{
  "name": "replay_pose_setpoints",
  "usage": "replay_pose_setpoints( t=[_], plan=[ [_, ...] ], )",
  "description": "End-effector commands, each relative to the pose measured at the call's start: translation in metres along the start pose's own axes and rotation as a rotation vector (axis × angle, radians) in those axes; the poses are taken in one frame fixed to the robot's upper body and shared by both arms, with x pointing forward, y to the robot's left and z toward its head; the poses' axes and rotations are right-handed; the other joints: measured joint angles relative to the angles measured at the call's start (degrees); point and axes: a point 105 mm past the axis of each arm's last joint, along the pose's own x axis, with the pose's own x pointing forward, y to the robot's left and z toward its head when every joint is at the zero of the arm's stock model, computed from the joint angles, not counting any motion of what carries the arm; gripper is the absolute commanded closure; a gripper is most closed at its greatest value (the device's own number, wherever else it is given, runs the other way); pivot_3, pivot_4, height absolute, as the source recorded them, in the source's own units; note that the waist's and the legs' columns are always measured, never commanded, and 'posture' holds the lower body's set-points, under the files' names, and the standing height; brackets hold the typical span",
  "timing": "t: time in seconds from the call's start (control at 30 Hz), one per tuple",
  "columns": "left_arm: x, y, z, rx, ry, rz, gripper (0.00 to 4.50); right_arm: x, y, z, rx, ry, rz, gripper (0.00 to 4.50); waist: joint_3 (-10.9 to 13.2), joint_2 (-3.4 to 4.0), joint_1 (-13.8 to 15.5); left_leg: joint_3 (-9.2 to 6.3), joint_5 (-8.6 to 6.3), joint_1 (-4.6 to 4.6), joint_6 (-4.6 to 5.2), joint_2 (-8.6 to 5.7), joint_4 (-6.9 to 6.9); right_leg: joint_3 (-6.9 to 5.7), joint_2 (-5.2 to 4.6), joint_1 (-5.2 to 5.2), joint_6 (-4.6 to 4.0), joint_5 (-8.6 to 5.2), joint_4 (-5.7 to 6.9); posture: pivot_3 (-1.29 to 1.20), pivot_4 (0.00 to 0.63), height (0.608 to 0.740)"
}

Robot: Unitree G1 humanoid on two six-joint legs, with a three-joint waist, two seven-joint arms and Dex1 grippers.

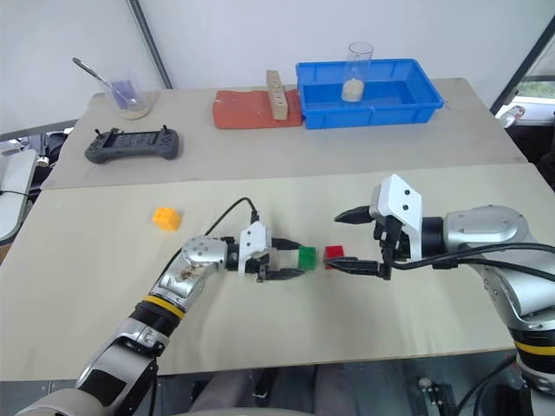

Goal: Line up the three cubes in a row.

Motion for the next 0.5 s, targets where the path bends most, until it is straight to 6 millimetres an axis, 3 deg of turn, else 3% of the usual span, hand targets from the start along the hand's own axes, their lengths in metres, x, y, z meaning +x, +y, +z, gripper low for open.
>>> replay_pose_setpoints(
  t=[0.03,0.3,0.5],
  plan=[
    [-0.007,0.009,0.012,0.041,-0.021,0.022,0.02,-0.001,-0.004,0.011,-0.046,-0.025,-0.016,0.00,0.00,0.00,-0.13,0.00,0.00,0.00,0.00,0.00,0.00,0.00,0.00,0.00,0.00,0.00,0.00,0.00,0.150,0.740],
    [-0.056,0.010,0.033,0.022,-0.044,0.223,0.02,0.009,-0.005,0.023,-0.055,-0.078,0.018,0.00,-0.01,0.02,-0.95,0.00,-0.04,0.01,-0.01,0.04,-0.02,0.05,0.00,-0.07,0.00,0.00,0.05,0.00,0.150,0.740],
    [-0.120,0.005,0.056,-0.022,-0.065,0.701,0.02,0.023,-0.007,0.041,-0.065,-0.146,0.045,0.00,0.00,0.00,-0.89,0.03,-0.08,0.02,0.00,0.06,-0.02,0.06,0.02,-0.08,0.00,0.00,0.05,0.00,0.150,0.740]
  ],
)
